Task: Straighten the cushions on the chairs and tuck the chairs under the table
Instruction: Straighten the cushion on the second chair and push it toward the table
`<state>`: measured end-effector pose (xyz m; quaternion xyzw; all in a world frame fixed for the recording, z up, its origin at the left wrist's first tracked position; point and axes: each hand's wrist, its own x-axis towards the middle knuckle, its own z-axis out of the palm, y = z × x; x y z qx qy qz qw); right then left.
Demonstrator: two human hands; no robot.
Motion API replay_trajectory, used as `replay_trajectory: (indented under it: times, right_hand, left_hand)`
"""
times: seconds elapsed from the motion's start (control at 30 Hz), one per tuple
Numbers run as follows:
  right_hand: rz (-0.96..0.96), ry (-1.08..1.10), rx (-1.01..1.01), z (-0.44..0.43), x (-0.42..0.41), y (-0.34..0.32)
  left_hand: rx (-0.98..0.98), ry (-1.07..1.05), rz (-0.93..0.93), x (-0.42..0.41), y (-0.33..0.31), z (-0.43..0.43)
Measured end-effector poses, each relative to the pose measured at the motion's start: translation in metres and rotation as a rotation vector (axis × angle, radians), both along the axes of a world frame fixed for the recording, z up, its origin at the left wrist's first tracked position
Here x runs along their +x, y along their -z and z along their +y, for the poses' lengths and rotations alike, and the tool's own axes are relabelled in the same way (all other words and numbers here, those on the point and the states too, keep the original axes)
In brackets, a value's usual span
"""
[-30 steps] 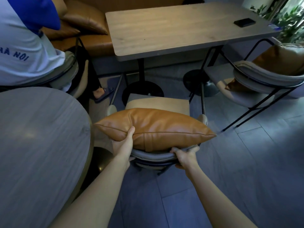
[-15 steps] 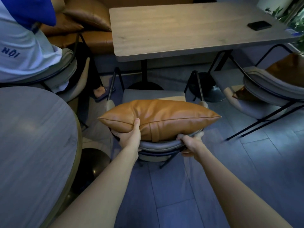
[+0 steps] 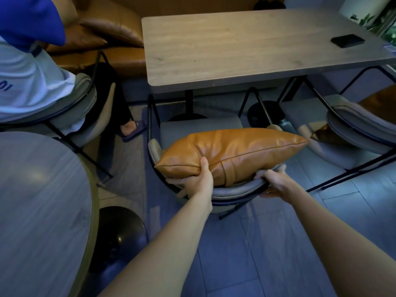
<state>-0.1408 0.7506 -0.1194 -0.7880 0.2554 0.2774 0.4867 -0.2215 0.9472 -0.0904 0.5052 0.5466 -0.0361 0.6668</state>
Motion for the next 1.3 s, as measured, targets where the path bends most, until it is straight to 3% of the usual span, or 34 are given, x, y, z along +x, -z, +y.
replay_trajectory:
  times: [0.3, 0.4, 0.67, 1.3]
  right_hand:
    - [-0.072, 0.143, 0.064, 0.005, -0.003, -0.001]
    - [-0.089, 0.250, 0.173, 0.015, -0.028, 0.001]
    - [0.142, 0.330, 0.458, 0.076, -0.071, 0.007]
    - [0.027, 0.575, 0.372, 0.096, -0.068, 0.014]
  left_hand:
    - [-0.149, 0.091, -0.041, 0.004, -0.002, 0.001]
    - [-0.200, 0.133, -0.046, -0.010, -0.007, 0.016]
    - [-0.192, 0.219, -0.157, -0.020, -0.020, 0.068]
    - [-0.199, 0.272, -0.188, -0.012, -0.020, 0.082]
